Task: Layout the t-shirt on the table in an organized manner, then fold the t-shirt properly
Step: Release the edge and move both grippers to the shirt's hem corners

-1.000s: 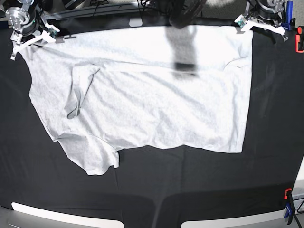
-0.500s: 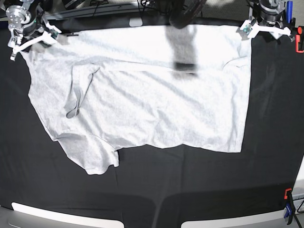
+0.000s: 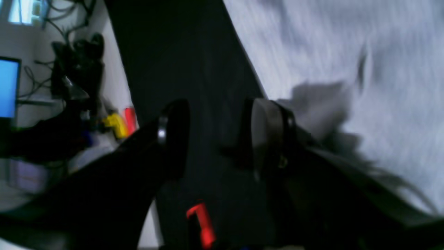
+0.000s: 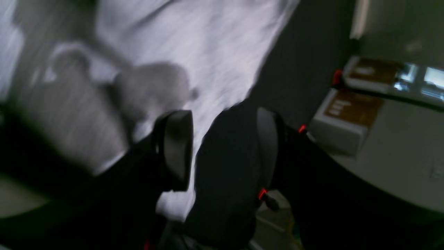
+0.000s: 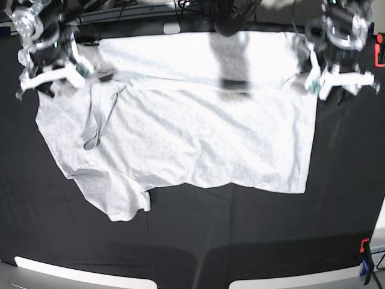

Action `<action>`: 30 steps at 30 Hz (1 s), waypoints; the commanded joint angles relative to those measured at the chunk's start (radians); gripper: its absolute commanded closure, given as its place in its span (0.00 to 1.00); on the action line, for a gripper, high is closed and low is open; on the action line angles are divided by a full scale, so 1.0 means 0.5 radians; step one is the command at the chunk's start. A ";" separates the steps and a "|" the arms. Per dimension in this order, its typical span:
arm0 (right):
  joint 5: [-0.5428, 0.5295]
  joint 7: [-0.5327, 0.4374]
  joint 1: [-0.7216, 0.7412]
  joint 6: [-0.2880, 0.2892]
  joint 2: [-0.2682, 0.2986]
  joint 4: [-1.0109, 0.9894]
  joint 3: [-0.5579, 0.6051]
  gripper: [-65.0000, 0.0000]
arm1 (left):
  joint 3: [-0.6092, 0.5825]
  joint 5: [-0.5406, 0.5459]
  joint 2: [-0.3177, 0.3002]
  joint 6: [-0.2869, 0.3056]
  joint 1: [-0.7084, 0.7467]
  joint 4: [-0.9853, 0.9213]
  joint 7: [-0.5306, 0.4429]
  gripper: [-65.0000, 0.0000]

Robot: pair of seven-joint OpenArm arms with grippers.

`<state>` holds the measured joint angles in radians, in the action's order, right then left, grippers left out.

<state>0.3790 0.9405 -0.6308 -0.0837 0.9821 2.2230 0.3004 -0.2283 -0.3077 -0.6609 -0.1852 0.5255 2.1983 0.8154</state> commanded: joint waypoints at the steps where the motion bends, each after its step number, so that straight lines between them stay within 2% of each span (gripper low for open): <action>1: 0.013 -0.039 0.080 -0.044 -0.009 0.009 -0.013 0.55 | 0.011 0.022 -0.024 -0.011 -0.091 0.034 -0.041 0.58; 5: -0.183 -0.154 0.422 -0.043 -0.196 -0.069 -0.013 0.55 | 0.011 0.200 0.022 0.063 -0.430 0.032 -0.122 0.58; 9: -0.267 -0.213 0.752 -0.018 -0.383 -0.154 -0.013 0.55 | 0.011 0.322 0.118 0.105 -0.760 -0.041 -0.169 0.58; 14: -0.267 -0.228 1.138 -0.019 -0.597 -0.276 -0.013 0.55 | 0.011 0.397 0.223 0.169 -1.182 -0.366 -0.167 0.58; 18: -0.375 -0.233 1.433 -0.005 -0.725 -0.377 -0.013 0.55 | 0.011 0.524 0.234 0.243 -1.524 -0.716 -0.167 0.58; 21: -0.488 -0.258 1.590 0.043 -0.782 -0.456 -0.013 0.55 | 0.011 0.599 0.222 0.330 -1.776 -0.997 -0.168 0.58; 23: -0.567 -0.266 1.667 0.091 -0.804 -0.526 -0.013 0.55 | 0.011 0.761 0.211 0.376 -1.946 -1.211 -0.171 0.58; 25: -0.626 -0.266 1.728 0.117 -0.818 -0.597 -0.012 0.55 | 0.011 0.932 0.213 0.478 -2.117 -1.481 -0.200 0.58; 27: -0.675 -0.265 1.762 0.126 -0.817 -0.656 -0.013 0.55 | 0.011 1.135 0.215 0.587 -2.293 -1.807 -0.227 0.60; 30: -0.671 -0.258 1.763 0.126 -0.818 -0.671 -0.012 0.55 | 0.011 1.462 0.236 0.690 -2.528 -2.351 -0.259 0.63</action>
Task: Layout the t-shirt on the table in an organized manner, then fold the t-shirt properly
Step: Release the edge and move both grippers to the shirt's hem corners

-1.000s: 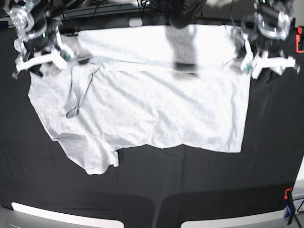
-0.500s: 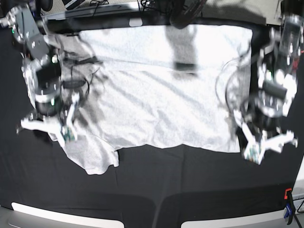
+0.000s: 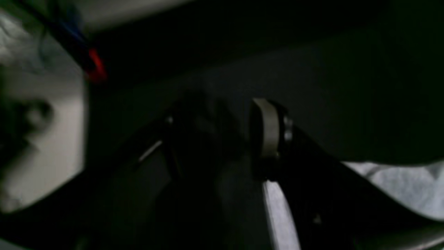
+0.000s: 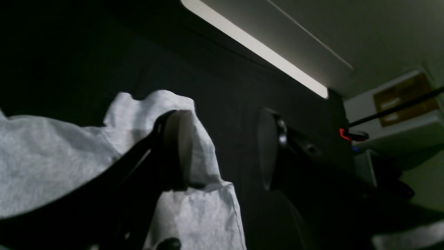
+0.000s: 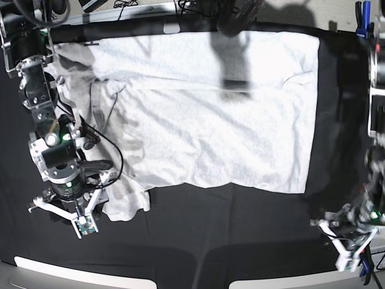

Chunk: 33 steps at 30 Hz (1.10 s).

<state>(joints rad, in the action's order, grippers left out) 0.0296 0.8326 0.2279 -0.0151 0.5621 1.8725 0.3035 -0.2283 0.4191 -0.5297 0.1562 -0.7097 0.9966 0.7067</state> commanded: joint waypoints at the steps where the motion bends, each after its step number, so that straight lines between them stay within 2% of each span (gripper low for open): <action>1: 0.028 -0.031 0.040 -0.011 0.022 0.031 -0.018 0.55 | 0.011 0.105 -0.021 0.082 -0.121 -0.132 -0.069 0.63; 6: 0.029 0.009 0.036 -0.011 0.022 0.031 -0.018 0.55 | 0.011 0.412 0.058 0.450 -0.309 -0.985 -0.243 0.63; 9: 0.030 0.019 0.036 -0.010 0.008 0.031 -0.018 0.55 | 0.011 0.531 0.121 0.610 -0.306 -1.293 -0.335 0.63; 15: 0.030 0.044 0.036 -0.002 -0.101 0.031 -0.018 0.55 | 0.011 0.517 0.232 0.616 -0.240 -1.450 -0.473 0.63; 19: 0.031 0.088 0.035 0.002 -0.171 0.031 -0.018 0.55 | 0.011 0.412 0.246 0.616 -0.216 -1.450 -0.525 0.63; 25: 0.031 0.127 0.035 0.002 -0.188 0.031 -0.018 0.55 | 0.011 0.255 0.244 0.616 -0.143 -1.450 -0.565 0.63; 33: 0.031 0.129 0.036 0.003 -0.188 0.030 -0.018 0.55 | 0.011 0.263 0.296 0.656 -0.137 -1.378 -0.401 0.63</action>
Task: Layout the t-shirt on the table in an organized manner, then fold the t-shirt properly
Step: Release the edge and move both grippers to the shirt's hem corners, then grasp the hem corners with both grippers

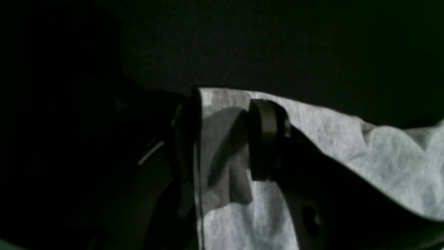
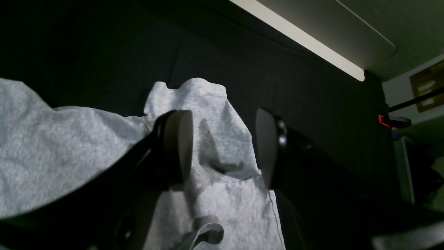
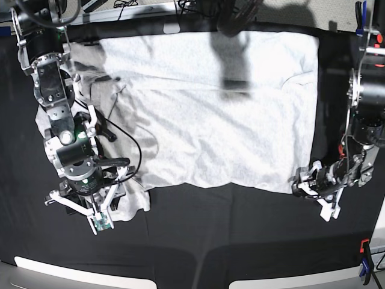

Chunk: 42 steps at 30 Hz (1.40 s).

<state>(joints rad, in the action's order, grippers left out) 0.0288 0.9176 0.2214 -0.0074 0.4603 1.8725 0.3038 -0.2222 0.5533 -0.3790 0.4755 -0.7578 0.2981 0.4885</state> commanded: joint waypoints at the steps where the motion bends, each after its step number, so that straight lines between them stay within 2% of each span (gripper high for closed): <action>1: 0.034 -0.040 0.049 -0.012 0.015 0.030 -0.018 0.55 | -0.002 -0.005 -0.002 0.031 -0.041 0.053 0.044 0.63; 7: 0.040 -0.041 0.049 -0.011 0.015 0.029 -0.018 0.55 | -0.002 -0.008 -0.003 0.031 -0.041 0.242 0.114 0.64; 11: 0.058 -0.069 0.049 -0.011 0.015 0.010 -0.018 0.55 | -0.002 -0.008 -0.008 0.031 -0.036 0.243 0.113 0.71; 13: 0.130 -0.175 0.050 -0.013 0.015 -0.066 -0.018 0.55 | -0.002 -0.014 -0.008 0.031 -0.035 0.243 0.105 0.78; 16: 0.150 -0.412 0.084 -0.014 0.014 -0.327 -0.021 0.55 | -0.002 -0.060 -0.007 0.031 -0.037 0.244 0.082 1.00; 17: 0.140 -0.485 0.122 -0.014 0.008 -0.450 -0.020 0.55 | -0.002 -0.060 -0.008 0.030 -0.037 0.244 0.092 1.00; 19: 0.096 -0.503 0.251 -0.014 -0.027 -0.716 -0.020 0.55 | -0.002 -0.060 -0.007 0.030 -0.037 0.245 0.134 1.00; 22: -0.110 -0.512 0.533 -0.009 -0.084 -1.132 -0.020 0.55 | -0.002 -0.061 -0.008 0.031 -0.037 0.246 0.146 1.00; 25: -0.297 -0.529 0.848 0.105 -0.146 -1.585 -0.020 0.55 | -0.002 -0.060 -0.007 0.031 -0.036 0.246 0.145 1.00; 27: -0.397 -0.542 1.036 0.221 -0.196 -1.910 -0.020 0.55 | -0.002 -0.060 -0.008 0.030 -0.036 0.246 0.145 1.00; 32: -0.430 -0.602 1.328 0.385 -0.309 -2.637 -0.020 0.55 | -0.002 -0.060 -0.008 0.030 -0.036 0.246 0.145 1.00; 35: -0.422 -0.670 1.350 0.397 -0.333 -2.821 -0.020 0.55 | -0.002 -0.060 -0.008 0.030 -0.036 0.246 0.145 1.00; 42: -0.277 -0.669 1.302 0.365 -0.333 -2.829 -0.020 0.55 | -0.002 -0.060 -0.008 0.030 -0.036 0.246 0.144 1.00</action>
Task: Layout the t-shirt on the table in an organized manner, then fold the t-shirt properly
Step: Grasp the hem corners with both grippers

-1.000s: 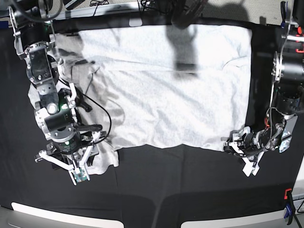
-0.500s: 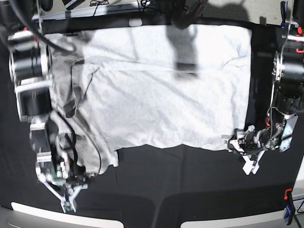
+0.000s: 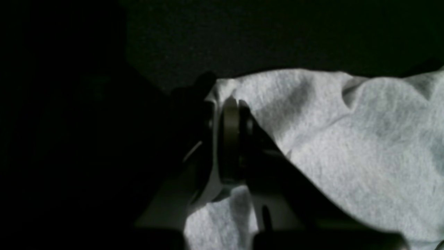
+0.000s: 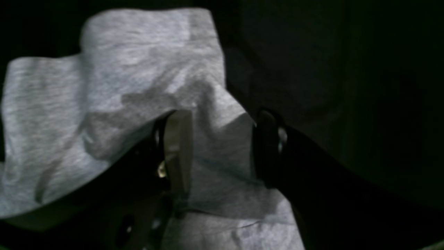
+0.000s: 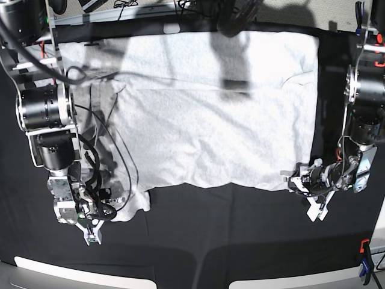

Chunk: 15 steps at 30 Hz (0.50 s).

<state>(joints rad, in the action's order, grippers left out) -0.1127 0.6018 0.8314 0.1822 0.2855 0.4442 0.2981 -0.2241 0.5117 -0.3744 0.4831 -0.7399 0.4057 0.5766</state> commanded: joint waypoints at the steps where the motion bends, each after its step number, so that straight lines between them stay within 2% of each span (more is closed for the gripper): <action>1: 0.016 -0.038 0.076 -0.014 0.017 0.027 -0.008 0.55 | 0.002 0.024 -0.017 0.014 -0.072 0.031 -0.032 1.00; 10: 0.017 -0.108 -0.041 -0.014 0.016 0.027 -0.008 0.56 | 0.002 0.024 -0.017 0.014 -0.072 0.030 -0.032 1.00; 11: 0.017 -0.117 -0.052 -0.014 0.017 0.027 -0.008 0.59 | 0.002 0.024 -0.017 0.014 -0.072 0.031 -0.032 1.00; 13: 0.017 -0.136 -0.057 -0.014 0.017 0.027 -0.008 0.71 | 0.002 0.024 -0.017 0.014 -0.072 0.031 -0.034 1.00; 15: 0.018 -0.188 -0.056 -0.014 0.017 0.027 -0.008 0.92 | 0.002 0.023 -0.017 0.015 -0.072 0.030 -0.044 1.00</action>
<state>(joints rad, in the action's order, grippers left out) -0.1070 0.5278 0.7635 0.1799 0.2852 0.4450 0.2981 -0.2241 0.5117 -0.3740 0.4831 -0.7399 0.4057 0.5758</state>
